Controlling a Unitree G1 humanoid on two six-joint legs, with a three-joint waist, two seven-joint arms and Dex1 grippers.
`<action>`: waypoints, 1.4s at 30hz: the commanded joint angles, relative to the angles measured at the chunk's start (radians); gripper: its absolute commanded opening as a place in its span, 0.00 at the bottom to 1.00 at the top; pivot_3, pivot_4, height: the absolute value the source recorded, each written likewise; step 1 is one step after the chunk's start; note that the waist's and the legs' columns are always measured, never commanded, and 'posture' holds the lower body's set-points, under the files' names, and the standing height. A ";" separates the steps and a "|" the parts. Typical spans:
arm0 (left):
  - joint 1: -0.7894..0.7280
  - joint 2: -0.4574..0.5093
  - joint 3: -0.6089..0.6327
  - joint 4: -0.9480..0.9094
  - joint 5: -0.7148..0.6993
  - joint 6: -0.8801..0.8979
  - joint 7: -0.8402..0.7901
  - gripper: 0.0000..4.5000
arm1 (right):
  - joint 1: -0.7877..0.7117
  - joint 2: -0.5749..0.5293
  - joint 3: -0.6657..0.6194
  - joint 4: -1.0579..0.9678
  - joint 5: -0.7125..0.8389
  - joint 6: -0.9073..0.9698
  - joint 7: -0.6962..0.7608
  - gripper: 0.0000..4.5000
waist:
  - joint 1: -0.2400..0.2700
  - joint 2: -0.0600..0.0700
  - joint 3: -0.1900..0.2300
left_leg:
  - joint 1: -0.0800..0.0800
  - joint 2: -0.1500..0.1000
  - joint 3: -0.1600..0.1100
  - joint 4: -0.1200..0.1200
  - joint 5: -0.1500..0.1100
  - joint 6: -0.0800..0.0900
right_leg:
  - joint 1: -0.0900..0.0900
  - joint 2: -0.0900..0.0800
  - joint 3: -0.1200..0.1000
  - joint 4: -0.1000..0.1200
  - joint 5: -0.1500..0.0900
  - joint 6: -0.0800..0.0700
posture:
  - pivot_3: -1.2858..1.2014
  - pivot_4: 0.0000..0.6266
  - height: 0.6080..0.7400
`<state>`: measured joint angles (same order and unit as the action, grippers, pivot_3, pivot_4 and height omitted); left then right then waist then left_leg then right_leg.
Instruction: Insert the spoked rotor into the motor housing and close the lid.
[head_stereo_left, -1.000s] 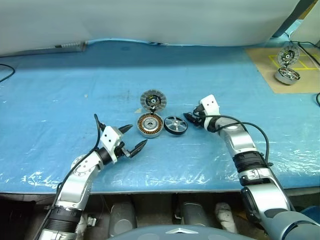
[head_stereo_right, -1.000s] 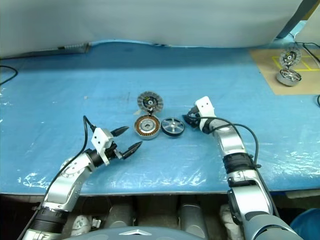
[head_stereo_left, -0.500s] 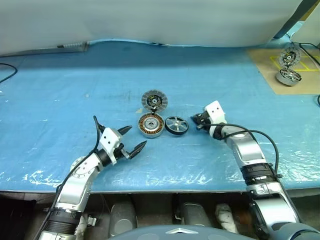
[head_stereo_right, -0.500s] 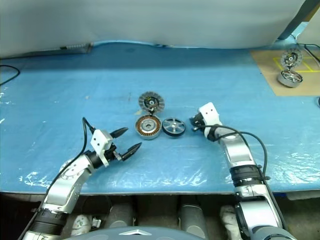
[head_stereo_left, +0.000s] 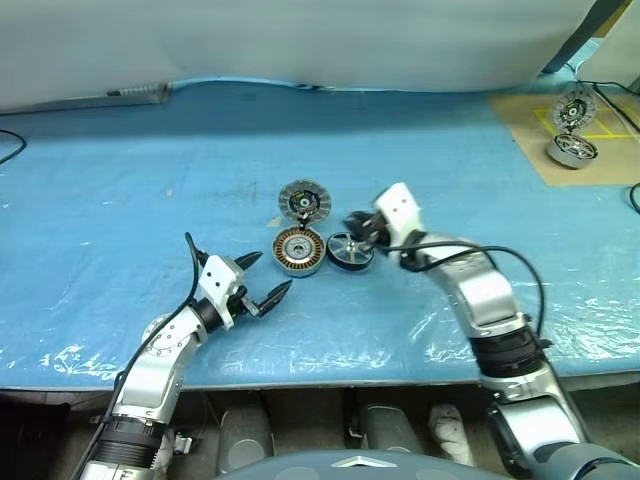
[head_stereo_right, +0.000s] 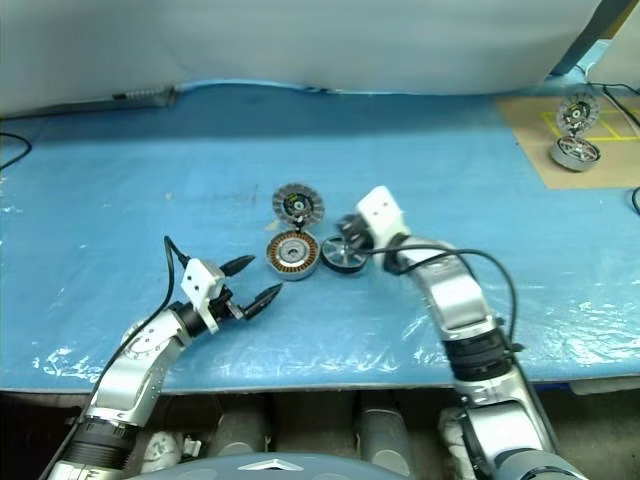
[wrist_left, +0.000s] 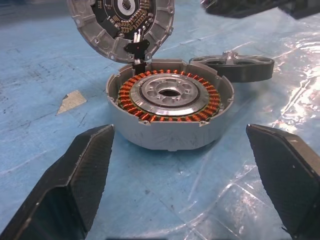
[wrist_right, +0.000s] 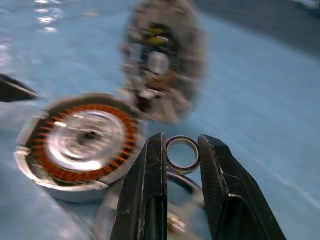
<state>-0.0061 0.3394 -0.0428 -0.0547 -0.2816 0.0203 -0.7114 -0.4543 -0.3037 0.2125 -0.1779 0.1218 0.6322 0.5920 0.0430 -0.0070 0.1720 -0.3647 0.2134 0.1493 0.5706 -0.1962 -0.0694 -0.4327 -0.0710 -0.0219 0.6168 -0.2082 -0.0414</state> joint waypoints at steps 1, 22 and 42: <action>0.010 -0.001 0.023 -0.040 -0.056 0.049 -0.006 1.00 | -0.018 0.036 0.052 -0.029 -0.009 0.000 -0.017 0.12 | 0.003 0.000 0.000 | 0.000 0.000 0.000 0.000 0.000 0.000 | 0.000 0.000 0.000 0.000 0.000 0.000 | 0.52 0.24 1.00; -0.005 0.000 0.021 -0.018 -0.034 0.021 0.005 1.00 | -0.039 0.151 0.129 0.198 -0.052 -0.102 -0.045 0.12 | 0.001 0.000 0.000 | -0.001 0.000 0.000 0.000 0.000 0.000 | 0.000 0.000 0.000 -0.001 0.000 0.000 | 0.52 0.24 1.00; -0.001 -0.009 0.019 -0.012 -0.028 0.015 0.013 1.00 | -0.026 0.127 0.093 0.080 -0.016 -0.037 -0.004 0.71 | 0.002 0.000 0.000 | 0.000 0.000 0.000 0.000 0.000 0.000 | 0.000 -0.001 0.000 -0.001 0.000 0.000 | 0.52 0.24 1.00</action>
<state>-0.0008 0.3332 -0.0297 -0.0530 -0.3076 0.0593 -0.6968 -0.4788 -0.1778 0.3298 -0.0236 0.0762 0.5820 0.5753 0.0451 -0.0071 0.1720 -0.3650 0.2130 0.1493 0.5709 -0.1961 -0.0698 -0.4325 -0.0716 -0.0218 0.6163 -0.2081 -0.0413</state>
